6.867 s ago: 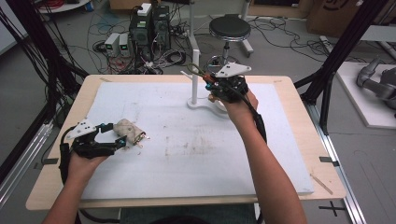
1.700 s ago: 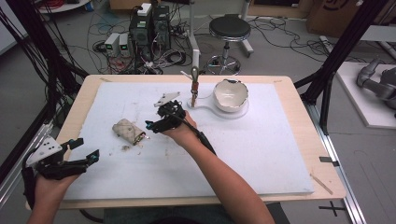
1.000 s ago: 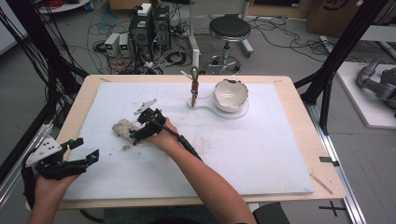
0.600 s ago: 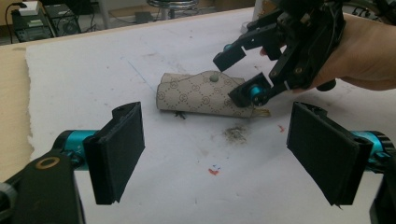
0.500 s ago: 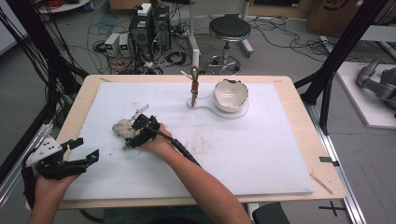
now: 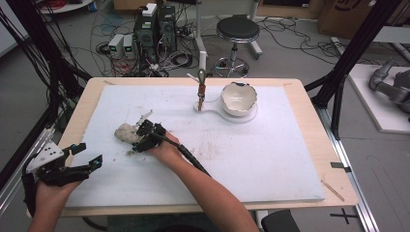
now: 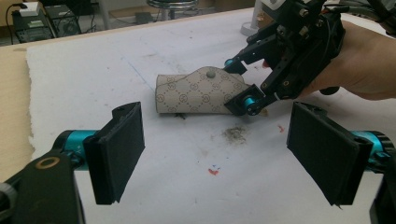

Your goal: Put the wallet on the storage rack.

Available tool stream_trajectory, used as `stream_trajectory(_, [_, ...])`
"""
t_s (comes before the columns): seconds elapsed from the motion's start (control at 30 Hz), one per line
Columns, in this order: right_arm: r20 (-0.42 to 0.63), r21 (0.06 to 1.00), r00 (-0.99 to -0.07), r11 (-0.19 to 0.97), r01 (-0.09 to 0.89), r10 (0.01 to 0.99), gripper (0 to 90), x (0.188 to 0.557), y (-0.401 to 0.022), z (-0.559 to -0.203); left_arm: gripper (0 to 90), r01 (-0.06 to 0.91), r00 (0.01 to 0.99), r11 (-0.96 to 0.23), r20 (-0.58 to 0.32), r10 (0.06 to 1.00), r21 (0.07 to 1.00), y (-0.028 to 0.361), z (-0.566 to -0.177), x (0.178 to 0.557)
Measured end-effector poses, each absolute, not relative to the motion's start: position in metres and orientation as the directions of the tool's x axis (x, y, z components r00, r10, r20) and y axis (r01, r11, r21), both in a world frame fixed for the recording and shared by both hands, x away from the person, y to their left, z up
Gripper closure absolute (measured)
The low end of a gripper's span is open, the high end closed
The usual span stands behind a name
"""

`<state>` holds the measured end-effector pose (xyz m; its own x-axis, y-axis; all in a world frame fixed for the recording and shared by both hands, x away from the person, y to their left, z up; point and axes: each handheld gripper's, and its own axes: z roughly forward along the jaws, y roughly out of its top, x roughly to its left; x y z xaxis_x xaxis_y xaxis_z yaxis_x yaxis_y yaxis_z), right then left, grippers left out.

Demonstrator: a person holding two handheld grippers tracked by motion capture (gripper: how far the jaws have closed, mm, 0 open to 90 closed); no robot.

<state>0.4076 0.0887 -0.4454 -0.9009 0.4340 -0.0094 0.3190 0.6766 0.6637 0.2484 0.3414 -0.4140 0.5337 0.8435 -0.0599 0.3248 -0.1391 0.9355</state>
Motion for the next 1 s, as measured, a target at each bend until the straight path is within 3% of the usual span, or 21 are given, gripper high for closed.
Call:
stream_trajectory(0.47, [-0.052, 0.720, -0.901, 0.642, 0.265, 0.431, 37.6, 0.404, 0.054, -0.410, 19.0, 0.326, 0.549, -0.146, -0.061, 0.834, 0.934, 0.336, -0.415, 0.255])
stream_trajectory(1.0, [-0.069, 0.791, -0.824, 0.534, 0.298, 0.562, 37.6, 0.387, -0.077, -0.366, 19.1, 0.316, 0.618, -0.170, -0.066, 0.784, 0.933, 0.305, -0.415, 0.289])
